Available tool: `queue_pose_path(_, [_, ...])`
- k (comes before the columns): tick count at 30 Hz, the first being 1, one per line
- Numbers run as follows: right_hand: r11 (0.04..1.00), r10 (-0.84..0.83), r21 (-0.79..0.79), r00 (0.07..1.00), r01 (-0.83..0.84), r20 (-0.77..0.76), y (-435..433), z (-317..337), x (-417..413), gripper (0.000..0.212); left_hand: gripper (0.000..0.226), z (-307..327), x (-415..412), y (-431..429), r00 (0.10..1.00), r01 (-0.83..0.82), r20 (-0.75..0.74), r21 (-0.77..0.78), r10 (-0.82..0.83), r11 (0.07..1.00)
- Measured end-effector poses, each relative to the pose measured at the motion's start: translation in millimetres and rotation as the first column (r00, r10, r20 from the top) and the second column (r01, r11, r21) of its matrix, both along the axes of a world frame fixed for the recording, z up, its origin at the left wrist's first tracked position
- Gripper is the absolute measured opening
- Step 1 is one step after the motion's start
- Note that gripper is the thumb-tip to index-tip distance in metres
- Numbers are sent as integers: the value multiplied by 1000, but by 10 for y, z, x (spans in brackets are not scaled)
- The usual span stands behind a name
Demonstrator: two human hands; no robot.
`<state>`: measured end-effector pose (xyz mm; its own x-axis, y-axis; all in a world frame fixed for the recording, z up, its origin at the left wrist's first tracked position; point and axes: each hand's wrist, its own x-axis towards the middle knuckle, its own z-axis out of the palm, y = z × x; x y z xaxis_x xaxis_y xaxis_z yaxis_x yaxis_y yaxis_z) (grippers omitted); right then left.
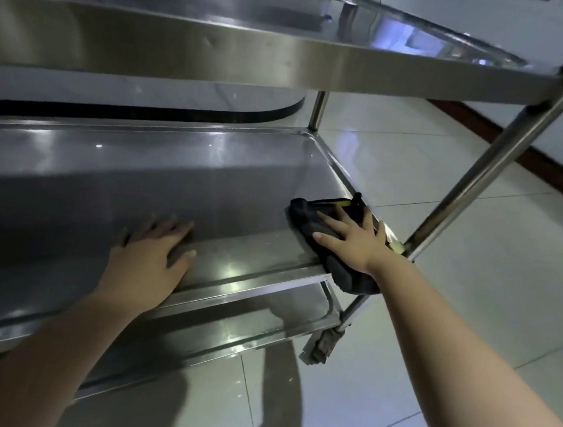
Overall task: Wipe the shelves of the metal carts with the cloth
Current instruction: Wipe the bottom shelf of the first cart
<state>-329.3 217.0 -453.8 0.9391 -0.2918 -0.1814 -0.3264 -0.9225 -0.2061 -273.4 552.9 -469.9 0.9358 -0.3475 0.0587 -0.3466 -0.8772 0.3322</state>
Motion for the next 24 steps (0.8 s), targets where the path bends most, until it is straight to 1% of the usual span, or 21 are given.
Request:
queue_pose_path(1, [1000,0,25,1000,1,-17,-23,-31,8,57,55,-17,22,2,1000,-18,-18,-26,17,1000])
queue_pose_path(3, [999,-30,31,1000,30,10,2,-85,45,56,57,-37,61,-9,998,-55,-32,-81,53,995])
queue_pose_path(5, [997,-76,30,997,75,27,151,-116,127,58,56,-69,88,-32,998,-55,-31,-89,53,994])
queue_pose_path(7, [997,-71,35,997,70,12,496,-143,230,59,53,-132,100,-50,999,-38,-30,-72,36,997])
queue_pose_path(9, [999,14,47,1000,-14,5,1029,-183,328,58,50,-190,99,-52,999,-35,-17,-60,34,998])
queue_pose_path(11, [990,134,44,991,-134,9,1556,-204,385,58,50,-207,102,-36,998,-59,-5,-70,59,996])
queue_pose_path(13, [983,181,36,983,-181,17,1793,-218,428,56,48,-170,112,-35,996,-92,-17,-103,91,990])
queue_pose_path(14, [985,167,46,986,-168,27,1757,-212,447,54,47,-156,117,-47,995,-97,-26,-117,95,988])
queue_pose_path(16, [994,82,68,995,-86,56,1420,-219,456,51,46,-158,112,-64,995,-91,-41,-114,87,989])
queue_pose_path(18, [996,-70,65,995,65,70,830,-210,430,48,46,-184,129,-41,996,-83,-26,-106,81,991])
queue_pose_path(20, [971,-235,56,969,231,75,192,-176,365,47,47,-207,145,-26,997,-79,-25,-100,77,992])
queue_pose_path(21, [956,-291,51,954,288,70,-31,-164,326,46,47,-200,145,-34,997,-72,-23,-101,70,992])
queue_pose_path(22, [950,-311,32,949,309,60,-178,-170,301,45,47,-188,137,-52,998,-61,-15,-126,59,990])
queue_pose_path(23, [950,-312,21,949,311,54,-242,-175,299,46,46,-149,121,-62,999,-52,-8,-189,51,981])
queue_pose_path(24, [952,-307,9,950,307,50,-257,-184,316,46,44,-98,112,-36,997,-72,-29,-290,66,954])
